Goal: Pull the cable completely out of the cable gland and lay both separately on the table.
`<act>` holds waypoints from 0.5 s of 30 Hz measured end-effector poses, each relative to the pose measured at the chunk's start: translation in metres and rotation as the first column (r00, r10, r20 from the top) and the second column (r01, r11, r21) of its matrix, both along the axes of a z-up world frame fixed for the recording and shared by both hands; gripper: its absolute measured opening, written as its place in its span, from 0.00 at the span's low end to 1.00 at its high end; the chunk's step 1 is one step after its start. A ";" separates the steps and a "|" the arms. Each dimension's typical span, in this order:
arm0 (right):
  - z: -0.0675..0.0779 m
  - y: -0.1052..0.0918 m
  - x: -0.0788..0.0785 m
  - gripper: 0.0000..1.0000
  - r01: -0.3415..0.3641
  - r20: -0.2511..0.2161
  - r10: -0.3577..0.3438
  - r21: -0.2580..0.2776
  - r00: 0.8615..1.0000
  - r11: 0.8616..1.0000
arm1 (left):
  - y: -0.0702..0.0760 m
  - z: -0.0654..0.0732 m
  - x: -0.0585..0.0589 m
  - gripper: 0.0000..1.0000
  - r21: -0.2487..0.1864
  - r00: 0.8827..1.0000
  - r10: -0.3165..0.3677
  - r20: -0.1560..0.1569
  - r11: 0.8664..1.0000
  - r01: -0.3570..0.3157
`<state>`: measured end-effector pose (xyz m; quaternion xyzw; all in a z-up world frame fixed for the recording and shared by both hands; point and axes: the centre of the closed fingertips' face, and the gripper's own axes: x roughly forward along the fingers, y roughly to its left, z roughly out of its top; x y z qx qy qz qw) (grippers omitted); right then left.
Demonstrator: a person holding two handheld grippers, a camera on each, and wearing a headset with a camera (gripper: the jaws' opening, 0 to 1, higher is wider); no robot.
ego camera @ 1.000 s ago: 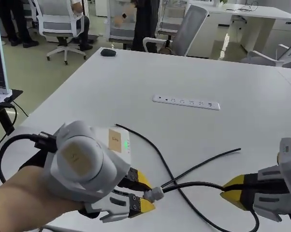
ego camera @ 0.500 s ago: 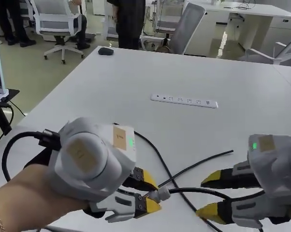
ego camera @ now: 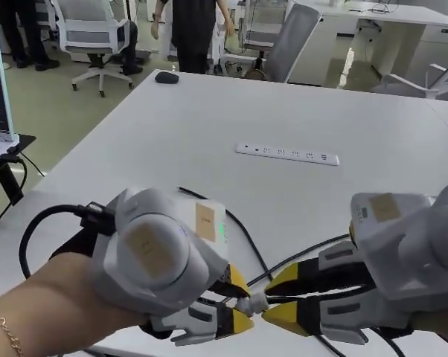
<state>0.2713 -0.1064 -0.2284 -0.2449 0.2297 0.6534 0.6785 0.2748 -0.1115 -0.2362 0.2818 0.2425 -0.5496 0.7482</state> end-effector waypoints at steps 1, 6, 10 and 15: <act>-0.001 -0.001 0.000 0.12 -0.001 0.000 0.001 -0.003 1.000 1.000 | 0.000 0.000 0.000 0.17 -0.001 1.000 -0.002 0.001 1.000 0.002; -0.003 -0.013 0.001 0.03 0.000 0.005 0.000 -0.021 1.000 1.000 | 0.001 -0.001 -0.001 0.17 0.006 1.000 -0.013 0.002 1.000 0.013; 0.001 -0.017 0.001 0.03 0.012 -0.005 -0.012 0.002 1.000 1.000 | 0.000 0.001 -0.001 0.17 -0.002 1.000 -0.017 0.001 1.000 0.017; 0.002 -0.027 0.007 0.03 0.056 -0.015 -0.056 0.014 0.998 0.998 | 0.007 -0.002 0.005 0.17 0.026 1.000 -0.010 0.018 1.000 0.009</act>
